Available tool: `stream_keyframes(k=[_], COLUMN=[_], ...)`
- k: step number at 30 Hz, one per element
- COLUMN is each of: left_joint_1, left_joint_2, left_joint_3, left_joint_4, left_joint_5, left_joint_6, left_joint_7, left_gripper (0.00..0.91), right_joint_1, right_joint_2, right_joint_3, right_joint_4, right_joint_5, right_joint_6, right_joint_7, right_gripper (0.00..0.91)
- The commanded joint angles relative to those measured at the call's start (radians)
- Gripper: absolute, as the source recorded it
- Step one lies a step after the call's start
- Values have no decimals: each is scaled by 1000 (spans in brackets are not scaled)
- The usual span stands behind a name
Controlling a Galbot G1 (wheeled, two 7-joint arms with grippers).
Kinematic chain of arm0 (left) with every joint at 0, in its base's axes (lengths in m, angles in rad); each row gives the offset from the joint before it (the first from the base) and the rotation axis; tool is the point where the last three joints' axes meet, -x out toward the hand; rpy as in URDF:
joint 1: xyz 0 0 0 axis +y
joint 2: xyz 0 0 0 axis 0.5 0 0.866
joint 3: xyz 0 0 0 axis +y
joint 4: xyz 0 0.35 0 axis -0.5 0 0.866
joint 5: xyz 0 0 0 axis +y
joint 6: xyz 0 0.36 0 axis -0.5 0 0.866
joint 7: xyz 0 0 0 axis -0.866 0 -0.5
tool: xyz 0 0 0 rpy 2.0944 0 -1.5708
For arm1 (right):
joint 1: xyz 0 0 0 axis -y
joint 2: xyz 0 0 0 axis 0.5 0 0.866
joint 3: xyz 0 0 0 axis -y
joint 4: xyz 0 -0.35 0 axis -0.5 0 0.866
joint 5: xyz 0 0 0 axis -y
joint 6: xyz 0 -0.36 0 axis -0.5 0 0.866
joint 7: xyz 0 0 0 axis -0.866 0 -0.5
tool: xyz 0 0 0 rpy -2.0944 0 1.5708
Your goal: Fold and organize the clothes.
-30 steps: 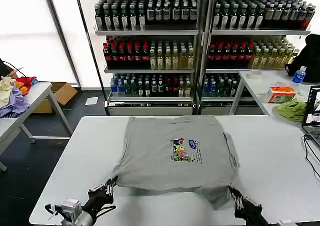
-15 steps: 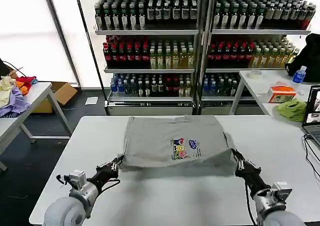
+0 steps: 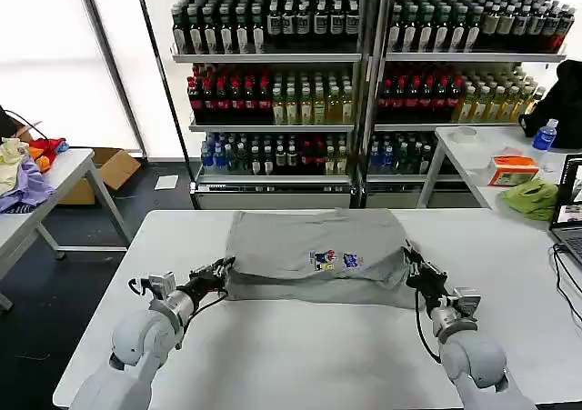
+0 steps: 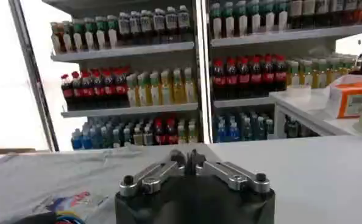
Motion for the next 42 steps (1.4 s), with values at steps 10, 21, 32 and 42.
stream_keyframes(k=[10, 21, 32, 42], left_joint_1=[199, 200, 195, 190], left_joint_2=[16, -54, -64, -61], left_joint_3=[-76, -16, -3, -9], left_joint_4=[-177, -95, -78, -64], left_joint_5=[60, 125, 120, 105], left_joint_6=[38, 34, 22, -14], left_joint_7=[-50, -47, -9, -9], left_gripper=[907, 907, 10, 20], right_joint_1=[-192, -249, -231, -231], right_joint_2=[-18, 41, 46, 37], right_joint_3=[116, 82, 49, 58], right_joint_4=[202, 137, 111, 110], right_joint_5=[-49, -119, -96, -82], right_joint_6=[-130, -175, -189, -181], right_joint_7=[69, 150, 155, 148], right_gripper=[907, 30, 0, 0])
